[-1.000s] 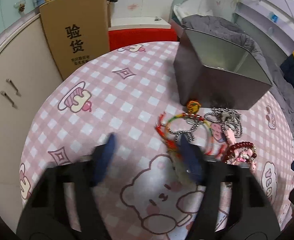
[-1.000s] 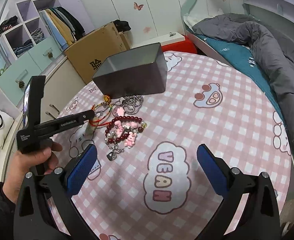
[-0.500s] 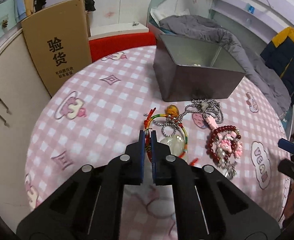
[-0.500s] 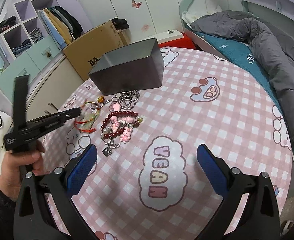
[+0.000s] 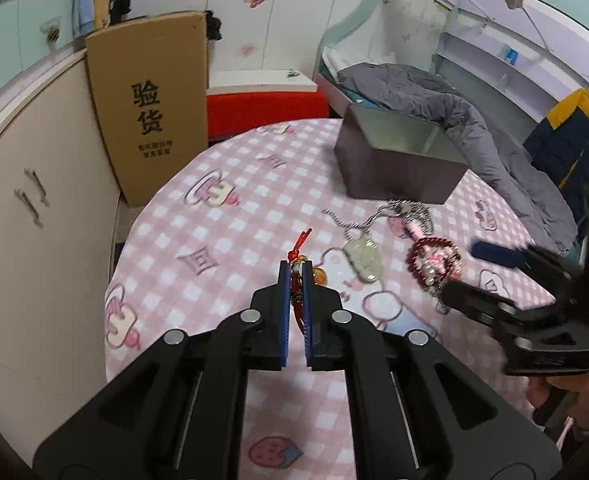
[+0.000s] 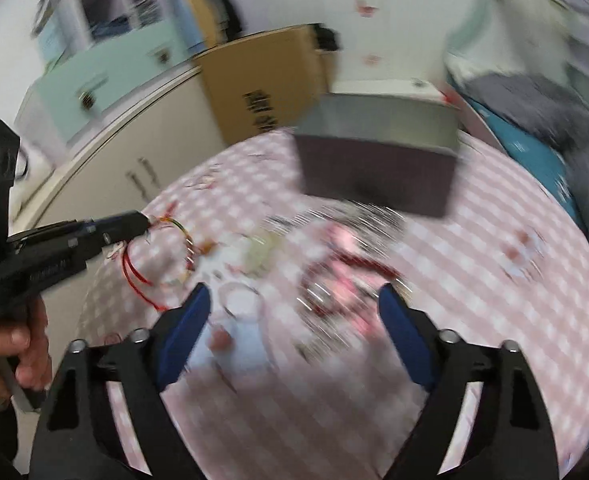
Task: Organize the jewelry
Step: 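Grasp the red string bracelet with the left gripper while the right gripper grasps the jade pendant, then carry both items into the gray metal box and open both grippers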
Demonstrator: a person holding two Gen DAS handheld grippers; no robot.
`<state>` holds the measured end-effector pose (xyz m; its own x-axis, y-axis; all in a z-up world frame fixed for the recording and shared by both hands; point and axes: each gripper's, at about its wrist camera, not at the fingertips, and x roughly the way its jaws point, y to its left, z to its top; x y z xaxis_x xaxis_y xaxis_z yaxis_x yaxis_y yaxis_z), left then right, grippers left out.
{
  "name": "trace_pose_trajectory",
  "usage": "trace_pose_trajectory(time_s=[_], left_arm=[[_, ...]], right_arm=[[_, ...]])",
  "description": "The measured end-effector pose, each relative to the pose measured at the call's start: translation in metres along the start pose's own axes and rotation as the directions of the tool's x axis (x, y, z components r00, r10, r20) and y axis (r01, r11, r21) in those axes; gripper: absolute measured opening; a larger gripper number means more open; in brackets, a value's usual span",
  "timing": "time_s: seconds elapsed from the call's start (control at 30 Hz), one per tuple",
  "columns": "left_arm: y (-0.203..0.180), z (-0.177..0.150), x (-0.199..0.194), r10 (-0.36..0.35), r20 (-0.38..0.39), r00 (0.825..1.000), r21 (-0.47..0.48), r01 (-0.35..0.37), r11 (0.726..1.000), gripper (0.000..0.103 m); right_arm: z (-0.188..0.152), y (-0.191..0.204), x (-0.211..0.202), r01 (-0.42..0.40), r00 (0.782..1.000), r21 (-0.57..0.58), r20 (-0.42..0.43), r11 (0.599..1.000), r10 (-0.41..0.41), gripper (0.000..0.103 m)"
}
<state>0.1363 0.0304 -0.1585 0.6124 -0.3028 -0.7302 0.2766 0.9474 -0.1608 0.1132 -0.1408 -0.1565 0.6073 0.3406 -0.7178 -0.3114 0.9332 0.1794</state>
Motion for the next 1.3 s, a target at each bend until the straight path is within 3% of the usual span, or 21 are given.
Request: trace_pose_trajectory(time_s=[0.07, 0.17, 0.2, 0.27, 0.47, 0.77, 1.0, 1.17, 1.3], left_arm=[[0.006, -0.004, -0.001, 0.005, -0.005, 1.000, -0.017, -0.005, 1.000, 0.006], [0.013, -0.006, -0.007, 0.009, 0.002, 1.000, -0.028, -0.009, 1.000, 0.006], [0.015, -0.007, -0.009, 0.012, 0.006, 1.000, -0.029, -0.012, 1.000, 0.006], [0.019, -0.007, -0.012, 0.015, 0.010, 1.000, -0.034, -0.014, 0.999, 0.006], [0.022, -0.001, -0.015, 0.008, 0.025, 1.000, -0.038, -0.007, 0.999, 0.006], [-0.002, 0.028, -0.033, -0.060, 0.086, 0.994, 0.011, 0.060, 0.998, 0.006], [-0.041, 0.090, -0.048, -0.145, 0.191, 0.971, 0.095, 0.129, 0.987, 0.006], [-0.072, 0.137, -0.037, -0.197, 0.210, 0.958, 0.148, 0.168, 0.975, 0.006], [-0.089, 0.160, -0.013, -0.178, 0.182, 0.967, 0.154, 0.151, 0.976, 0.006]], right_arm=[[0.010, 0.013, 0.023, 0.015, 1.000, -0.053, -0.026, 0.998, -0.016, 0.071], [0.014, 0.020, 0.052, 0.060, 0.996, -0.094, -0.067, 0.994, -0.067, 0.050], [0.014, 0.020, 0.062, 0.078, 0.993, -0.105, -0.086, 0.991, -0.087, 0.038], [0.010, 0.024, 0.069, 0.096, 0.992, -0.154, -0.070, 0.983, -0.107, 0.028], [0.006, 0.014, 0.056, 0.044, 0.997, -0.115, -0.056, 0.992, -0.050, 0.027], [0.025, -0.020, -0.018, -0.039, 0.998, 0.035, 0.047, 0.999, 0.037, 0.027], [0.080, -0.063, -0.069, -0.001, 0.986, 0.092, 0.166, 0.996, -0.015, 0.027], [0.107, -0.093, -0.065, 0.006, 0.986, 0.141, 0.164, 0.990, -0.029, 0.027], [0.119, -0.112, -0.047, 0.005, 0.992, 0.182, 0.126, 0.983, -0.028, 0.027]])
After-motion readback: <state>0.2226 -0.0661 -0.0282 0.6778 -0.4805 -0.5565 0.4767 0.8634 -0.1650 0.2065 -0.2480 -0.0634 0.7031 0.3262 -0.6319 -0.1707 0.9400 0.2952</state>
